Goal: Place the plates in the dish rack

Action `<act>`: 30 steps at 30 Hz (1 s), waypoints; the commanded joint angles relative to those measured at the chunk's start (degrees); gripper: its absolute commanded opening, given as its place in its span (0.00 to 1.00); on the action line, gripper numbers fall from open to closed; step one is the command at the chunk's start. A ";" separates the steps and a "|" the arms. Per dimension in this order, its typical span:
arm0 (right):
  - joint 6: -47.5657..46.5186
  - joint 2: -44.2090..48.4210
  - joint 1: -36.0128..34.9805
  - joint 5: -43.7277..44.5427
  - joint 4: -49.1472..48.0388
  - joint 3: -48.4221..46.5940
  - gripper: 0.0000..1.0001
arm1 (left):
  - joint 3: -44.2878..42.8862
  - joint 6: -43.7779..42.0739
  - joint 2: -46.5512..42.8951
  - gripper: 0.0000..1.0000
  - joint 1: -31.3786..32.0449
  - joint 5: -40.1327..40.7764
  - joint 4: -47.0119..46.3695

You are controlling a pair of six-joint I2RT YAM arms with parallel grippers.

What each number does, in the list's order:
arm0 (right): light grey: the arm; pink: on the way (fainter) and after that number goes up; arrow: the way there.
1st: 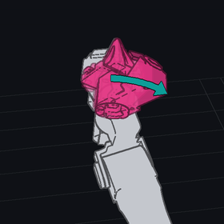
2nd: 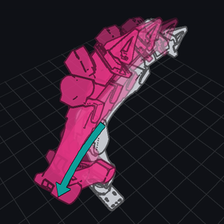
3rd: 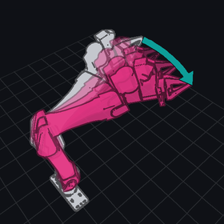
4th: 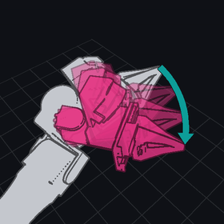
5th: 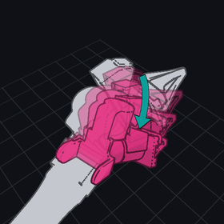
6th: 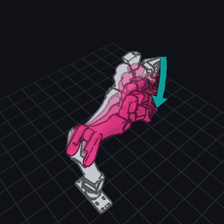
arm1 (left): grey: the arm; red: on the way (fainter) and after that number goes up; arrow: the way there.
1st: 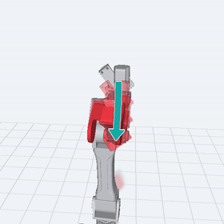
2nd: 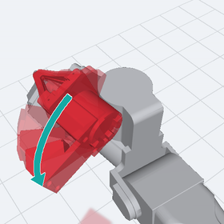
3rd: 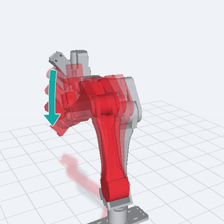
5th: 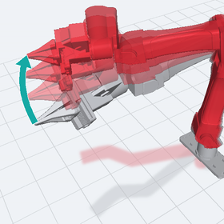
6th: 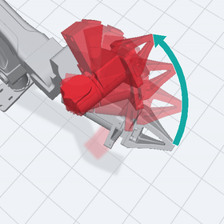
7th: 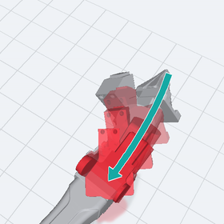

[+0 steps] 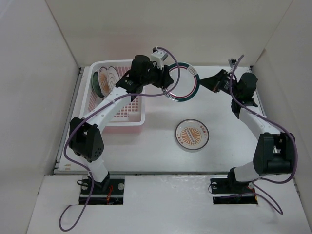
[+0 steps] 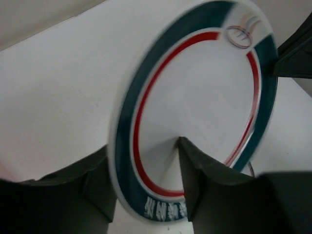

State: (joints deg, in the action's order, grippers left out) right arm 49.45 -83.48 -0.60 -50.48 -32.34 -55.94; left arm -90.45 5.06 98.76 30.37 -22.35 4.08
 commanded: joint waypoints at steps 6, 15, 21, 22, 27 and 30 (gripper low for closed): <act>-0.23 2.18 -0.81 -2.08 -6.16 -1.45 0.00 | 2.12 -0.05 -3.22 0.00 -0.05 -4.19 -5.92; -0.23 0.43 -1.86 -2.08 -6.16 -3.20 0.51 | 6.17 -0.58 -5.86 0.00 -0.05 -6.58 -11.46; -1.89 -1.68 -1.24 -1.21 -6.16 -1.82 1.00 | 2.93 -3.20 -7.88 0.00 -0.05 12.30 -4.09; -3.03 -1.68 -1.24 0.10 -5.11 -1.80 1.00 | 1.09 -3.82 -8.49 0.00 -0.05 19.12 -2.60; -14.18 -0.37 -2.29 9.94 10.51 -2.94 1.00 | -0.34 -7.87 -13.05 0.00 -0.92 37.53 2.43; -20.17 0.78 -4.05 16.63 18.97 -4.70 1.00 | 4.48 -8.40 -17.00 0.00 -5.05 44.83 -0.28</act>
State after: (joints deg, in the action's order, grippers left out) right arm 37.52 -85.21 -2.66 -41.39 -21.21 -57.32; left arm -86.46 -1.10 90.30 28.64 8.16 8.64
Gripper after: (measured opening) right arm 0.998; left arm 0.061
